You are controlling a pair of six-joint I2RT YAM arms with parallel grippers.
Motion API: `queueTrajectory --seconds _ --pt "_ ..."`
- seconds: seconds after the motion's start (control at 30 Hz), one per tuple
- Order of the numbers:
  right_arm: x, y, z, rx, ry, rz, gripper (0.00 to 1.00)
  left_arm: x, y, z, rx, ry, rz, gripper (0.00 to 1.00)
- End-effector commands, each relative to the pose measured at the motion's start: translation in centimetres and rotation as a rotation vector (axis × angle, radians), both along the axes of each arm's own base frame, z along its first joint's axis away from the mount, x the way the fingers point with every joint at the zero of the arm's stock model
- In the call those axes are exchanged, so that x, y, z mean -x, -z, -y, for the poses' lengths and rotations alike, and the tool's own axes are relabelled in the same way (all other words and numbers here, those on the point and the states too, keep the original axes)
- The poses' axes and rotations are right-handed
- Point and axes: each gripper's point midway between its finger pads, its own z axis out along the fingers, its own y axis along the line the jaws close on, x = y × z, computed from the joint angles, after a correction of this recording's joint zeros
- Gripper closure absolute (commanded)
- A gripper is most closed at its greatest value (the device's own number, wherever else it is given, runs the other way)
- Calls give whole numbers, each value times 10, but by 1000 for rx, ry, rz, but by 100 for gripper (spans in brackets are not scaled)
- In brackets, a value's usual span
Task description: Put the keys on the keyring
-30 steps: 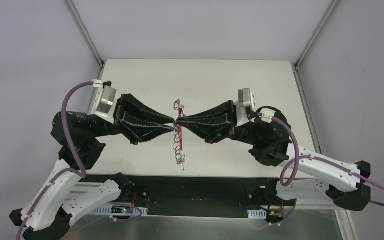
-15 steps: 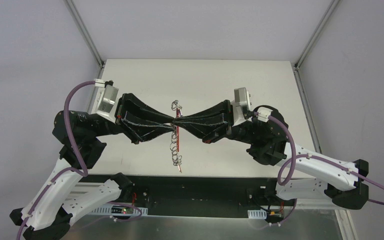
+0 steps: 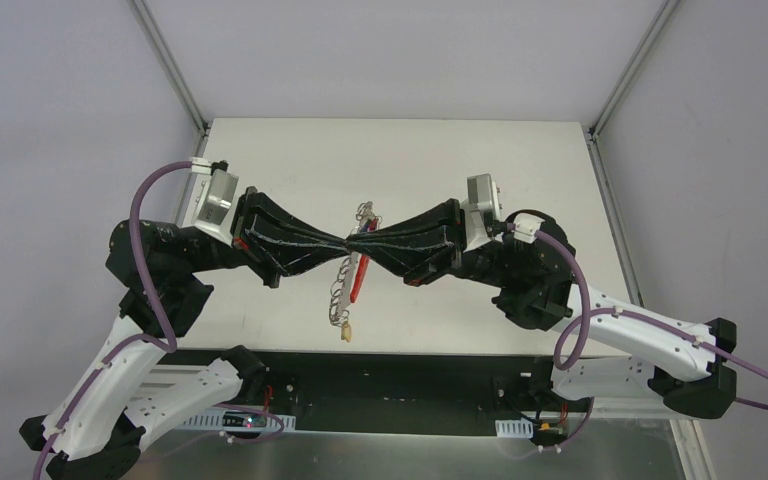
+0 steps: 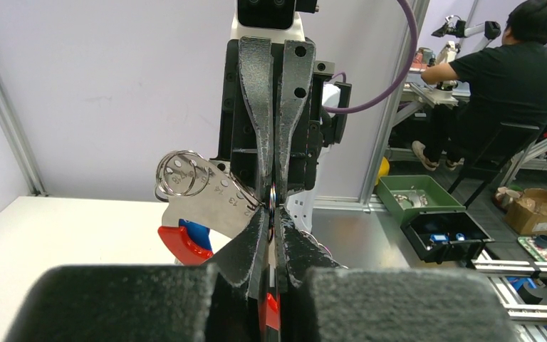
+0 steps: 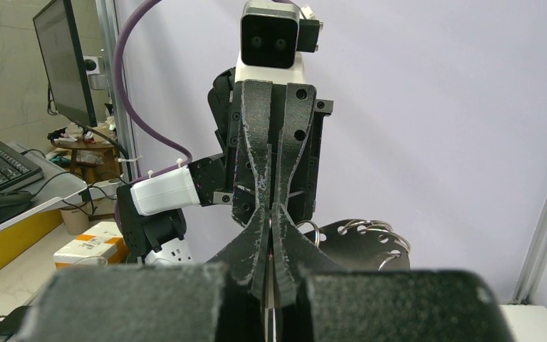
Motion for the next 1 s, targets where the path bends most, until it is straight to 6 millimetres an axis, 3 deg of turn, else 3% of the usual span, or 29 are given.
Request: queueTrajectory --seconds 0.0,0.27,0.53,0.63,0.97 --pt "14 -47 27 -146 -11 61 100 6 -8 0 7 22 28 100" --pt "10 -31 37 -64 31 26 98 -1 -1 -1 -28 -29 20 100" --pt "0 7 47 162 108 -24 66 -11 19 -4 -116 -101 -19 100" --pt "-1 20 49 268 119 -28 60 -14 25 -2 -156 -100 -32 100" --pt "3 75 47 643 85 5 58 0 58 3 -332 23 -95 100"
